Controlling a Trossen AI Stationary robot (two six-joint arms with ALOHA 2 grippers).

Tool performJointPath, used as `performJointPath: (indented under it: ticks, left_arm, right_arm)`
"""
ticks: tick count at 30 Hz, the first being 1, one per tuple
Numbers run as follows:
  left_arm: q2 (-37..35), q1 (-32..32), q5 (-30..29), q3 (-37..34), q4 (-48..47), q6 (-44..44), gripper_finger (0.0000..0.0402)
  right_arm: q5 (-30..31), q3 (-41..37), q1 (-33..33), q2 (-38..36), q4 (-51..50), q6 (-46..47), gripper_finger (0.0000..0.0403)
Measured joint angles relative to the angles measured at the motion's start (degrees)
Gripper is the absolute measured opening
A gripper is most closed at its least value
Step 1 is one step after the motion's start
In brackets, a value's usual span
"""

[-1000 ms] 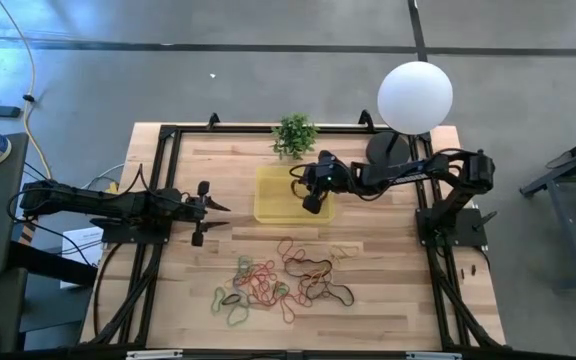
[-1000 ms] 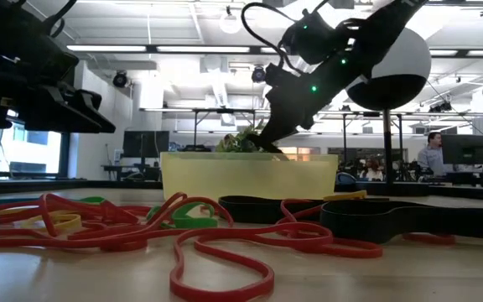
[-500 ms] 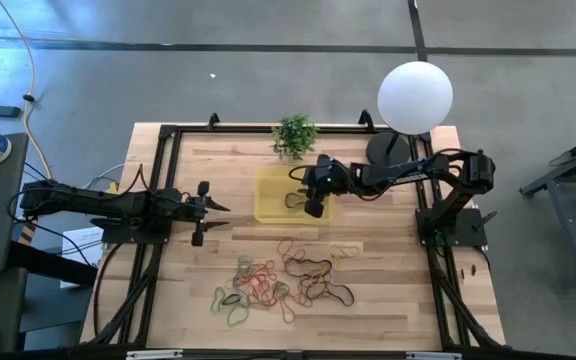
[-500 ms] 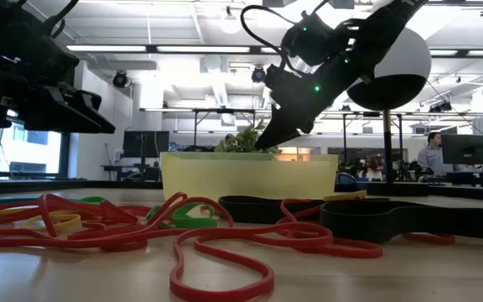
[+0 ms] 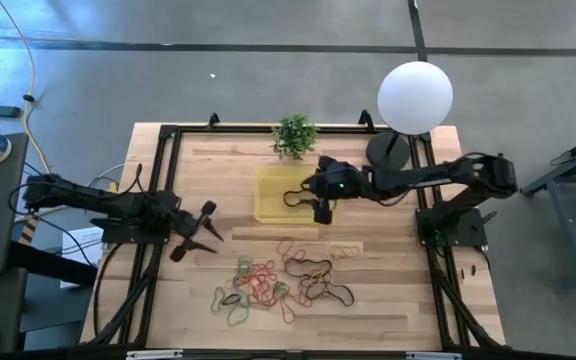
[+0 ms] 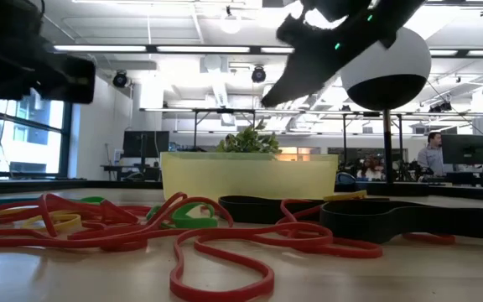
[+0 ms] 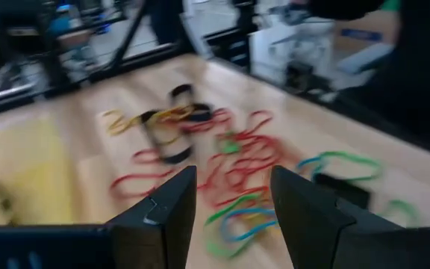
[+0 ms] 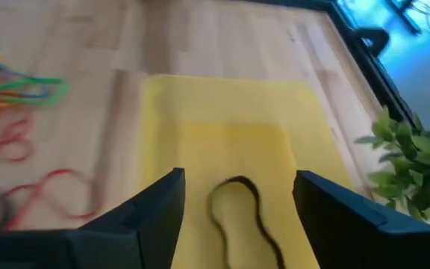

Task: Pick and place rubber bands into bin
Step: Put the black rubber band into the yellow bin

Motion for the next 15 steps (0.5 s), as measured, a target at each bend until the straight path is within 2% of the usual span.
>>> performJointPath:
  ticks: [3,7,12,15]
  left_arm:
    - [1.04,-6.37,-3.7,1.44,-0.76,-1.68,0.0161]
    - [5.49,-16.14,-13.68,3.19,-0.87,-4.16,0.0161]
    - [16.92,-27.29,-27.26,7.53,-1.05,-8.87,0.0161]
    - [26.08,-31.61,-32.66,12.23,-1.01,-11.09,0.0161]
  right_arm:
    - [0.16,0.06,2.78,-2.99,-4.87,0.85,0.0226]
    - [4.27,0.06,7.33,-4.85,-11.12,3.5,0.0212]
    - [10.98,0.06,12.8,-5.29,-18.41,9.23,0.0195]
    - [14.76,0.06,15.69,-5.29,-21.77,13.33,0.019]
